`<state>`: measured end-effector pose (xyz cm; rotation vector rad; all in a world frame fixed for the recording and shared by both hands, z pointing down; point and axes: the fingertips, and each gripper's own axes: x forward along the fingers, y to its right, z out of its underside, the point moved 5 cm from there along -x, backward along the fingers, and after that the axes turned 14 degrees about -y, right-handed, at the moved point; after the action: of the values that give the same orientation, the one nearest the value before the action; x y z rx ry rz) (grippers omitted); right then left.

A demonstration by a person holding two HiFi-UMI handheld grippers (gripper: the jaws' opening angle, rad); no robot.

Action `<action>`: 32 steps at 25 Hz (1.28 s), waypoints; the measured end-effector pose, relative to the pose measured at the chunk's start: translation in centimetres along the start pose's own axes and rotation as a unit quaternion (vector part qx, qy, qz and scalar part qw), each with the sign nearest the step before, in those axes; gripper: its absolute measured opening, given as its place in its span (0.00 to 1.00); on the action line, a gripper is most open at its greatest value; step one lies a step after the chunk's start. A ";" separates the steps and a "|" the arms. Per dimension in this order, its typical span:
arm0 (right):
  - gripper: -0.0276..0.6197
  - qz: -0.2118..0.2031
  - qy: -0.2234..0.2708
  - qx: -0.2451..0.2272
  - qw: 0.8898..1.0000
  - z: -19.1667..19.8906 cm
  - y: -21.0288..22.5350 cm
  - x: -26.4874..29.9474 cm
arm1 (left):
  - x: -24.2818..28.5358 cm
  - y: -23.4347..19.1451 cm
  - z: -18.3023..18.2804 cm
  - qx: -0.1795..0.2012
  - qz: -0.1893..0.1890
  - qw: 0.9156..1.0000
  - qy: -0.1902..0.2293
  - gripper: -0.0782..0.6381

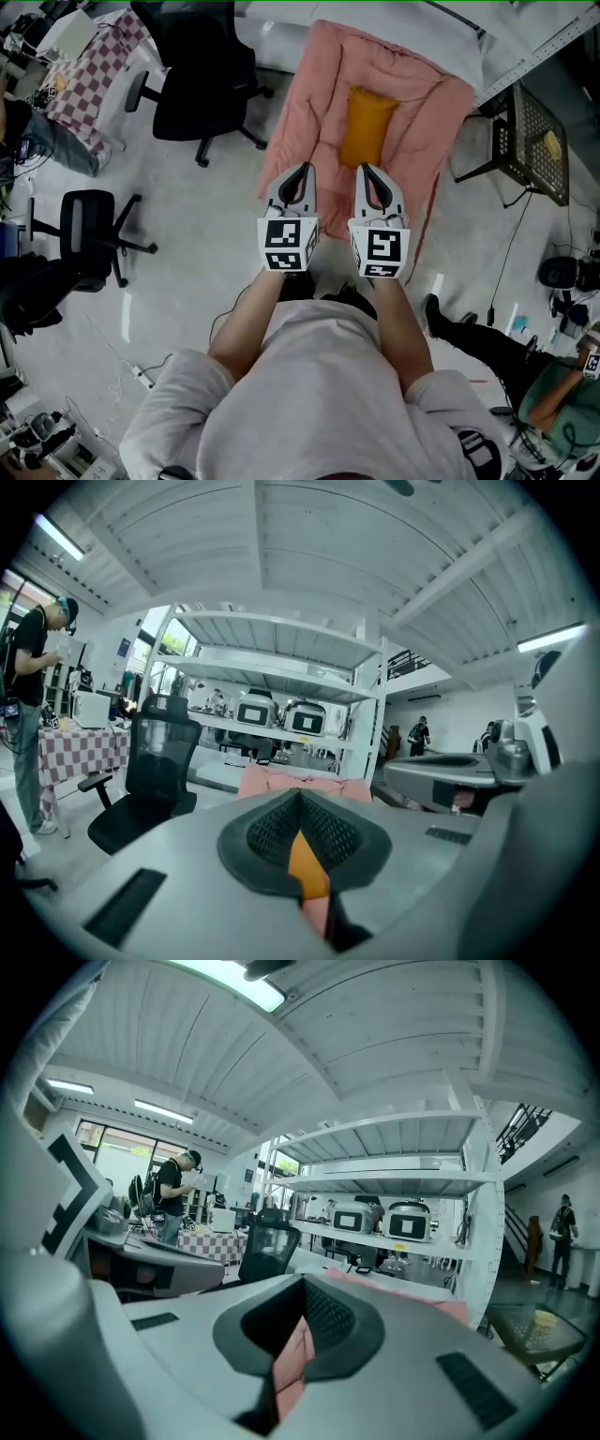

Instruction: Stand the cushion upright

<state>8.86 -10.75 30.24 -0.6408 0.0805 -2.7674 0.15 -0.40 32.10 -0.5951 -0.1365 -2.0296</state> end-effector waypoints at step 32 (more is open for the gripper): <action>0.05 -0.079 0.066 -0.003 0.995 0.9 2.5 -15.0 | -11.8 12.7 0.4 0.010 -0.046 0.997 0.061 0.13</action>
<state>22.77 -8.62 24.46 -0.4855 0.0703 -2.9605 15.76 2.55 25.12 -0.4575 -0.1129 -2.1462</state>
